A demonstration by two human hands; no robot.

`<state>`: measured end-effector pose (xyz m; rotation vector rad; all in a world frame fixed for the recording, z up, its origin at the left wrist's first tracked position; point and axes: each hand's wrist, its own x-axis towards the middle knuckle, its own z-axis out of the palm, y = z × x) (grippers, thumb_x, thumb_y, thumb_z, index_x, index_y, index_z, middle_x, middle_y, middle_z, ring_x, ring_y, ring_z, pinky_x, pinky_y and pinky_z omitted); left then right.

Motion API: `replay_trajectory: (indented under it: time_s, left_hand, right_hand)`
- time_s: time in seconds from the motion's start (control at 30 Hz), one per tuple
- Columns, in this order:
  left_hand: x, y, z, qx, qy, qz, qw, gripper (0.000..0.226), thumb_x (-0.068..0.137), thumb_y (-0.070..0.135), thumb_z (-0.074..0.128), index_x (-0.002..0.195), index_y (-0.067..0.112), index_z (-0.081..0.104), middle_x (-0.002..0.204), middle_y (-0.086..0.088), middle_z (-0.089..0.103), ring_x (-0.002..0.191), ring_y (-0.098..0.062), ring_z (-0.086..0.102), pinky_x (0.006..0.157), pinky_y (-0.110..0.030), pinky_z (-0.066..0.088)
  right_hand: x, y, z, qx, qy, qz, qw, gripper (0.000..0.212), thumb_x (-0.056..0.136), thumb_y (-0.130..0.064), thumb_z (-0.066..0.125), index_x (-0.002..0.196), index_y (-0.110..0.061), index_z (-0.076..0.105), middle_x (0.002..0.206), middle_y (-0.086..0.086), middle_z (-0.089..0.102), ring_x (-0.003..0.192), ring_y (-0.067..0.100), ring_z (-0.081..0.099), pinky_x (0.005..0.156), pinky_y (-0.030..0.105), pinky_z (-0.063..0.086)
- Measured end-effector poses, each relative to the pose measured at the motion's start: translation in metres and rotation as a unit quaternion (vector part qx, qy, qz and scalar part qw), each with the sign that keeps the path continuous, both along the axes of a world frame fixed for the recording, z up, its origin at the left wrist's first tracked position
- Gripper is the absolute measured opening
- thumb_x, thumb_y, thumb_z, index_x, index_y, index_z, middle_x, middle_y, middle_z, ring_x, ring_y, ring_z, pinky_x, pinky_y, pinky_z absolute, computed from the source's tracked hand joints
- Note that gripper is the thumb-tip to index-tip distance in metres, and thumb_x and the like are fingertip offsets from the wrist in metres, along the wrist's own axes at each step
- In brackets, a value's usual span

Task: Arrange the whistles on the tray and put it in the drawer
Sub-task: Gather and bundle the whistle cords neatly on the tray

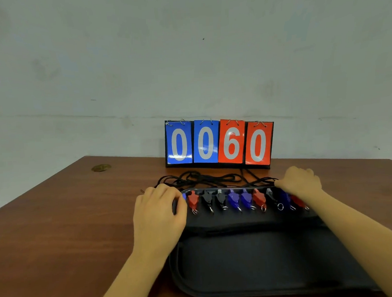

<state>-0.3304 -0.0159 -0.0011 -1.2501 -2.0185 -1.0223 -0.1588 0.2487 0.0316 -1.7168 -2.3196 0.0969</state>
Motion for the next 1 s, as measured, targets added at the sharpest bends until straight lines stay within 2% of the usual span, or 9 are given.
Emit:
replay_trajectory:
  time_s: [0.1, 0.17, 0.23, 0.3, 0.4, 0.47, 0.6, 0.73, 1.0]
  left_hand:
    - [0.000, 0.000, -0.001, -0.004, 0.003, 0.002, 1.000, 0.028, 0.079, 0.033, 0.038, 0.071, 0.021, 0.062, 0.070, 0.010, 0.058, 0.064, -0.005, 0.042, 0.059, -0.017, 0.026]
    - [0.002, -0.001, 0.000, -0.008, 0.001, 0.003, 1.000, 0.027, 0.080, 0.033, 0.039, 0.071, 0.021, 0.062, 0.071, 0.010, 0.059, 0.065, -0.006, 0.043, 0.061, -0.020, 0.027]
    - [0.004, 0.000, 0.001, -0.008, -0.002, -0.001, 1.000, 0.027, 0.080, 0.035, 0.039, 0.074, 0.023, 0.063, 0.074, 0.012, 0.060, 0.069, -0.006, 0.046, 0.066, -0.023, 0.027]
    - [0.011, -0.002, 0.007, -0.009, -0.034, -0.036, 0.999, 0.028, 0.081, 0.039, 0.040, 0.079, 0.027, 0.066, 0.076, 0.017, 0.062, 0.073, -0.001, 0.046, 0.068, -0.018, 0.027]
    - [0.028, -0.003, 0.014, 0.000, -0.219, -0.185, 0.958, 0.021, 0.088, 0.031, 0.053, 0.074, 0.026, 0.068, 0.067, 0.007, 0.066, 0.064, -0.002, 0.053, 0.061, -0.014, 0.037]
    - [0.039, -0.002, 0.018, -0.012, -0.322, -0.246, 0.914, 0.019, 0.089, 0.026, 0.056, 0.075, 0.023, 0.069, 0.068, 0.003, 0.069, 0.055, -0.001, 0.052, 0.057, -0.015, 0.041]
    - [0.051, 0.002, 0.021, -0.081, -0.428, -0.301, 0.848, 0.033, 0.082, 0.055, 0.051, 0.086, 0.026, 0.068, 0.075, 0.004, 0.073, 0.054, -0.003, 0.053, 0.049, -0.014, 0.040]
    - [0.059, -0.003, 0.025, -0.136, -0.431, -0.314, 0.835, 0.029, 0.074, 0.049, 0.056, 0.091, 0.028, 0.067, 0.080, 0.008, 0.074, 0.057, -0.002, 0.054, 0.051, -0.016, 0.041]
    - [0.068, -0.004, 0.023, -0.107, -0.527, -0.347, 0.769, 0.029, 0.075, 0.034, 0.056, 0.082, 0.010, 0.070, 0.072, -0.005, 0.070, 0.056, -0.009, 0.055, 0.046, -0.017, 0.038]
  right_hand:
    - [0.000, 0.005, 0.004, -0.053, 0.126, 0.006, 0.991, 0.033, 0.085, -0.034, 0.057, 0.064, -0.009, 0.054, 0.073, 0.009, 0.055, 0.077, 0.026, 0.053, 0.072, 0.034, 0.045]
    - [-0.003, 0.000, 0.015, -0.095, 0.250, 0.032, 0.963, 0.031, 0.088, -0.028, 0.057, 0.067, -0.006, 0.057, 0.068, 0.008, 0.053, 0.063, 0.019, 0.048, 0.065, 0.031, 0.044]
    - [-0.004, -0.013, 0.031, -0.163, 0.389, 0.060, 0.905, 0.023, 0.090, -0.022, 0.057, 0.090, 0.000, 0.062, 0.083, 0.010, 0.059, 0.065, 0.016, 0.050, 0.062, 0.027, 0.043]
    - [-0.001, -0.035, 0.046, -0.278, 0.504, 0.096, 0.812, 0.020, 0.089, -0.021, 0.057, 0.099, -0.004, 0.062, 0.084, 0.008, 0.062, 0.063, 0.015, 0.051, 0.056, 0.024, 0.041]
    - [0.005, -0.074, 0.052, -0.401, 0.539, 0.144, 0.726, 0.014, 0.089, -0.023, 0.057, 0.094, -0.011, 0.063, 0.072, 0.002, 0.061, 0.055, 0.011, 0.049, 0.048, 0.021, 0.039]
    - [0.004, -0.101, 0.045, -0.434, 0.515, 0.169, 0.720, 0.016, 0.088, -0.024, 0.058, 0.093, -0.010, 0.065, 0.070, 0.001, 0.062, 0.054, 0.010, 0.047, 0.047, 0.019, 0.038]
    - [0.001, -0.146, 0.022, -0.421, 0.456, 0.214, 0.755, 0.022, 0.086, -0.028, 0.062, 0.098, -0.010, 0.067, 0.082, 0.002, 0.061, 0.059, 0.009, 0.047, 0.050, 0.021, 0.039]
    - [0.007, -0.169, 0.014, -0.392, 0.438, 0.255, 0.768, 0.020, 0.088, -0.030, 0.060, 0.093, -0.014, 0.072, 0.073, -0.004, 0.059, 0.061, 0.007, 0.046, 0.048, 0.018, 0.037]
    - [0.017, -0.174, 0.007, -0.383, 0.434, 0.287, 0.763, 0.020, 0.091, -0.027, 0.056, 0.096, -0.015, 0.070, 0.073, -0.002, 0.058, 0.069, 0.008, 0.052, 0.052, 0.018, 0.042]
